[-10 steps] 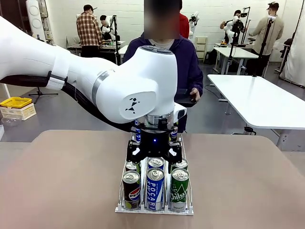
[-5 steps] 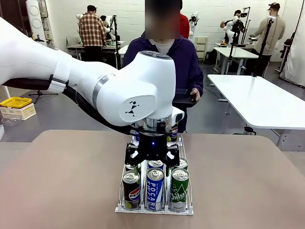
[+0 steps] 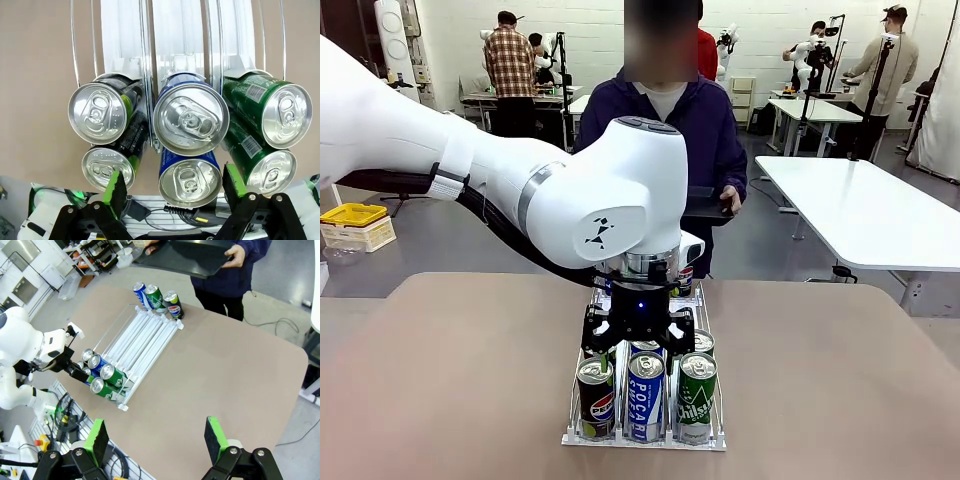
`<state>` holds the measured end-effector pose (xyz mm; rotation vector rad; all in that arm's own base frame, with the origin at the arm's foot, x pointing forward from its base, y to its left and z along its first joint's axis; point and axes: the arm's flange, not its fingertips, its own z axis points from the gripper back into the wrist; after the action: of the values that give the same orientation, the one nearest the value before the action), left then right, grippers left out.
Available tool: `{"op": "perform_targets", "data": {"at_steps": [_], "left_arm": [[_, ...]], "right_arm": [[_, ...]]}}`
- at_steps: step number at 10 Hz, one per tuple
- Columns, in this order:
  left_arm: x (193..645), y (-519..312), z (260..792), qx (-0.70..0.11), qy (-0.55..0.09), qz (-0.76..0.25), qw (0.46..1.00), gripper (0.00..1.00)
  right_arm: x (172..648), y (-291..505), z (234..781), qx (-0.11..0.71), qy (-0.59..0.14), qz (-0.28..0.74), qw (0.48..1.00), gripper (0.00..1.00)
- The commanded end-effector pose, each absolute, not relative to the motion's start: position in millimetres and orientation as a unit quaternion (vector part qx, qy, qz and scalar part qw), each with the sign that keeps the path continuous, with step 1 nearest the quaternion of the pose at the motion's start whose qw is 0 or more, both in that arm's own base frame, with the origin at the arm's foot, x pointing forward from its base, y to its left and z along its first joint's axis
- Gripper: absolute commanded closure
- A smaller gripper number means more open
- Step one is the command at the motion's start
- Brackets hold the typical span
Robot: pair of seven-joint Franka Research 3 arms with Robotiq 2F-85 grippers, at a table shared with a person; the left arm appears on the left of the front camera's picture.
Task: Retrieve and hand over the desired beverage to the person.
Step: Pick up a can of the same type that the person held from the Automatic Can Dispenser.
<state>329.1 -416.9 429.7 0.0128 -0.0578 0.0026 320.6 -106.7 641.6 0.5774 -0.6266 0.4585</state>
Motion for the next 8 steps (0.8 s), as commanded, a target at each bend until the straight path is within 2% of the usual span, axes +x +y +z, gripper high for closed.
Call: {"op": "perform_targets", "data": {"at_steps": [1, 2, 3, 5, 6, 7, 8], "left_arm": [[326.4, -416.9, 426.9, -0.005, -0.012, -0.006, 1.000, 0.49], [326.9, -416.7, 426.8, -0.007, -0.005, -0.002, 1.000, 0.50], [327.6, -416.3, 427.1, -0.011, 0.000, 0.004, 1.000, 1.00], [330.5, -414.2, 426.7, -0.016, 0.013, 0.013, 1.000, 1.00], [331.1, -414.0, 426.4, -0.016, 0.014, 0.016, 1.000, 0.77], [331.4, -413.8, 426.7, -0.016, 0.014, 0.017, 1.000, 0.86], [331.6, -413.8, 426.8, -0.015, 0.014, 0.018, 1.000, 1.00]], "right_arm": [[321.6, -106.8, 641.3, 0.288, -0.303, 0.225, 0.880, 0.00], [321.6, -106.8, 641.3, 0.288, -0.303, 0.225, 0.880, 0.00], [321.6, -106.8, 641.3, 0.288, -0.303, 0.225, 0.880, 0.00], [321.6, -106.8, 641.3, 0.288, -0.303, 0.225, 0.880, 0.00], [321.6, -106.8, 641.3, 0.288, -0.303, 0.225, 0.880, 0.00], [321.6, -106.8, 641.3, 0.288, -0.303, 0.225, 0.880, 0.00], [321.6, -106.8, 641.3, 0.288, -0.303, 0.225, 0.880, 0.00]]}}
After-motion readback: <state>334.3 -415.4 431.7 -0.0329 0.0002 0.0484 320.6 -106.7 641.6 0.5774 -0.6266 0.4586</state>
